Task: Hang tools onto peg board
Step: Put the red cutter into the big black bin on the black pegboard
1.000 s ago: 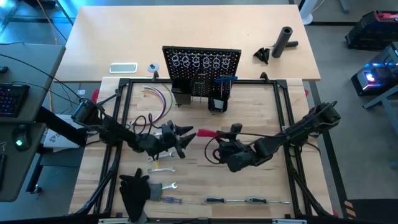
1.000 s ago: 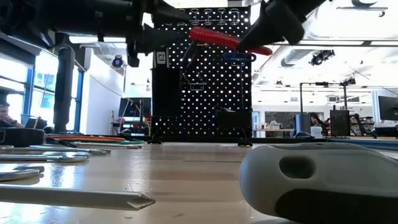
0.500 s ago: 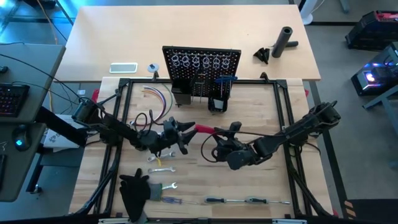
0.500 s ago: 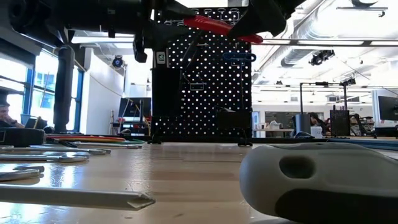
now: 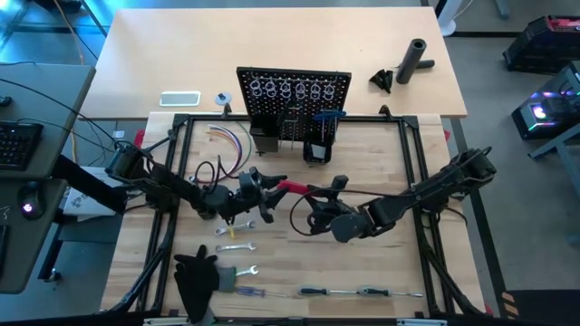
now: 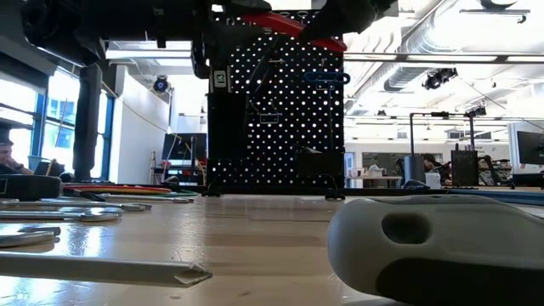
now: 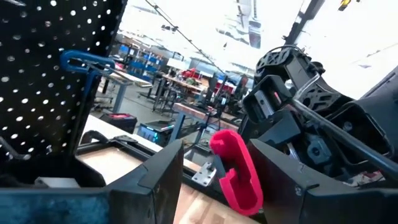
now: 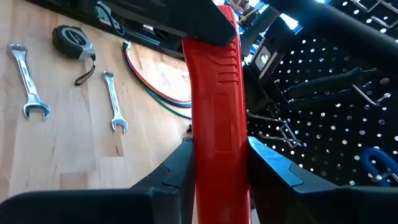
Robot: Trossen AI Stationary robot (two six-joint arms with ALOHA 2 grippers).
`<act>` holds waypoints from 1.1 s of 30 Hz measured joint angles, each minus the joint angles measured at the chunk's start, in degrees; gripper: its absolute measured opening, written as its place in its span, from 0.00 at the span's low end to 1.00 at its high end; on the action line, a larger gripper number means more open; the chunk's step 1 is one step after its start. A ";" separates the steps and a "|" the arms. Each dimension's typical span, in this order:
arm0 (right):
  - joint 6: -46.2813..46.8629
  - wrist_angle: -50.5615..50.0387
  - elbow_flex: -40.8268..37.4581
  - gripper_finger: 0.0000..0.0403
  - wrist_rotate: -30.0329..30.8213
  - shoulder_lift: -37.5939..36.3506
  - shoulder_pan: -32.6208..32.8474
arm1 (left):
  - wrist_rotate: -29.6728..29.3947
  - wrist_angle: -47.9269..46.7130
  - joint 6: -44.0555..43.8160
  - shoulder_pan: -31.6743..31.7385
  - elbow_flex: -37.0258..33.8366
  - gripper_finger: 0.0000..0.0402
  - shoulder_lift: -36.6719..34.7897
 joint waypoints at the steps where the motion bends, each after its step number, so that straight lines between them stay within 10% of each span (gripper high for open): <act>1: 0.00 0.31 0.01 0.26 -0.26 0.00 0.00 | 0.21 -0.47 0.02 0.00 0.38 0.42 0.00; 16: -0.44 0.31 0.02 0.26 -0.37 0.02 -0.26 | 2.78 -0.32 4.10 -0.07 1.56 0.15 0.00; 33: 0.74 -2.46 0.09 0.21 2.04 0.02 0.44 | 3.80 -0.44 9.88 -0.15 1.54 0.13 0.04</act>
